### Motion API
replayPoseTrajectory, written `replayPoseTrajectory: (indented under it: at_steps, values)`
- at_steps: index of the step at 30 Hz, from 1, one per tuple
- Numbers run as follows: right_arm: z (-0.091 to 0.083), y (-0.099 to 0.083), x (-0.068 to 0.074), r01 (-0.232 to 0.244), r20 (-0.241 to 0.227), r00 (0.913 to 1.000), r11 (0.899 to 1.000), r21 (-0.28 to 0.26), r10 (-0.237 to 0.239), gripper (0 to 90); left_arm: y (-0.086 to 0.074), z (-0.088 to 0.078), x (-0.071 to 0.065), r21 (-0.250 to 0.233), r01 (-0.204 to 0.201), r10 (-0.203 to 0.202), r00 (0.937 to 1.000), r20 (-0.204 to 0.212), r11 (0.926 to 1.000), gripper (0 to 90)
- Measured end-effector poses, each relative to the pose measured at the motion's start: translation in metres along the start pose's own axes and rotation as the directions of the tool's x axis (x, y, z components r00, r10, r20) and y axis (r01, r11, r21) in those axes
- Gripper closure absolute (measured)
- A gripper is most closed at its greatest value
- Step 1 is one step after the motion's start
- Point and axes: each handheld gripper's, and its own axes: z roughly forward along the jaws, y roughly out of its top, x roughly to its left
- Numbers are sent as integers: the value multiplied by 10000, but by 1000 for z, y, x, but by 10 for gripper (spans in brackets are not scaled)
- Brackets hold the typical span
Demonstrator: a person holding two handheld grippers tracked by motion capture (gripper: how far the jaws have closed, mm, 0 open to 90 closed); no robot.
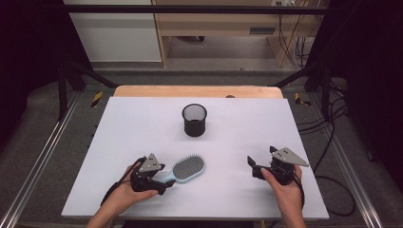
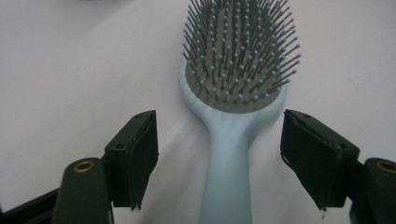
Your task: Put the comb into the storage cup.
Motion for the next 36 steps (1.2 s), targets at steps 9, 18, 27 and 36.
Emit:
replayPoseTrajectory:
  at_steps: [9,18,27,36]
  values:
    - [1,-1,3,170,-26,9999,9997,145,-170,74,0,4,-4,330,-243,242,9997,22,9992,439]
    - [3,-1,7,226,-22,9997,9994,270,-225,76,-2,7,-7,559,-297,301,9995,-67,9980,541]
    - [5,-2,7,249,-91,9997,9991,353,-246,81,2,10,-9,863,-303,313,9995,-98,9958,553]
    - [4,-3,7,285,-48,9996,9988,395,-283,83,6,10,-13,1178,-552,572,9983,-144,9915,625]
